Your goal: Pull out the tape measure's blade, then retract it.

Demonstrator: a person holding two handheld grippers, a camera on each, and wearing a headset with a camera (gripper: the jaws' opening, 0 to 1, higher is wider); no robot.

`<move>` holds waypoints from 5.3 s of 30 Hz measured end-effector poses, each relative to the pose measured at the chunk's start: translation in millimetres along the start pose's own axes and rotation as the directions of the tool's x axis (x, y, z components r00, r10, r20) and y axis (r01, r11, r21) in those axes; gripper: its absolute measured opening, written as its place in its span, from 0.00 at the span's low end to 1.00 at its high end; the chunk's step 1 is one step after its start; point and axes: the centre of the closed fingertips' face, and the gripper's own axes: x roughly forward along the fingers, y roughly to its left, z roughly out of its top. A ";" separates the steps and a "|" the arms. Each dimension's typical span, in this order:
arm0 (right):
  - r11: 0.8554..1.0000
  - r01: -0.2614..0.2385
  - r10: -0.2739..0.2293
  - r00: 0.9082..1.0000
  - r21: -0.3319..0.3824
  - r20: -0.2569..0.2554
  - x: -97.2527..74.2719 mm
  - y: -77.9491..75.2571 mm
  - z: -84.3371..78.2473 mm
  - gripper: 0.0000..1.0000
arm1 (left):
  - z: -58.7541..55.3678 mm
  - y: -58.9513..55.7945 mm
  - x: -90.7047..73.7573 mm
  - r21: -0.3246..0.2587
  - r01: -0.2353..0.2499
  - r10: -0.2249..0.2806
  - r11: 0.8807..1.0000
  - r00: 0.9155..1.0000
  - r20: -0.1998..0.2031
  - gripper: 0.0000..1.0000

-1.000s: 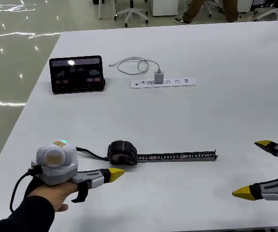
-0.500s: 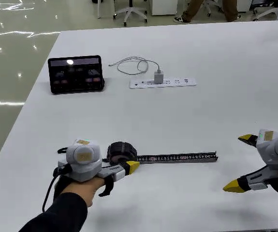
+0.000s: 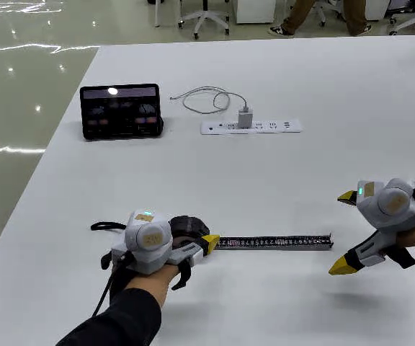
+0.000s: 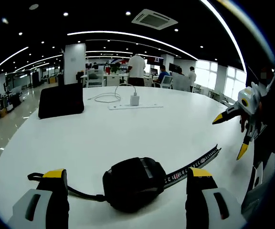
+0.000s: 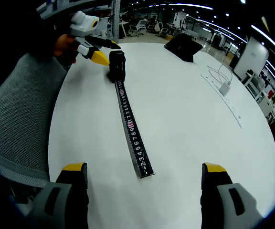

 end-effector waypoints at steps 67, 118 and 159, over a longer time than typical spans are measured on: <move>0.964 -0.211 0.141 0.921 -0.160 -0.363 35.6 1.5 -35.0 0.11 | -10.7 -9.3 15.6 -0.072 -0.028 0.027 0.997 1.000 -0.013 0.65; 0.976 -0.185 0.150 0.955 -0.116 -0.256 43.6 6.2 -24.1 0.11 | -17.1 -8.3 15.8 -0.029 -0.047 0.043 0.998 0.993 -0.113 0.56; 0.975 -0.185 0.161 0.970 -0.120 -0.185 72.3 22.9 26.8 0.11 | -17.5 -7.7 16.7 -0.044 -0.041 0.035 0.998 0.991 -0.129 0.56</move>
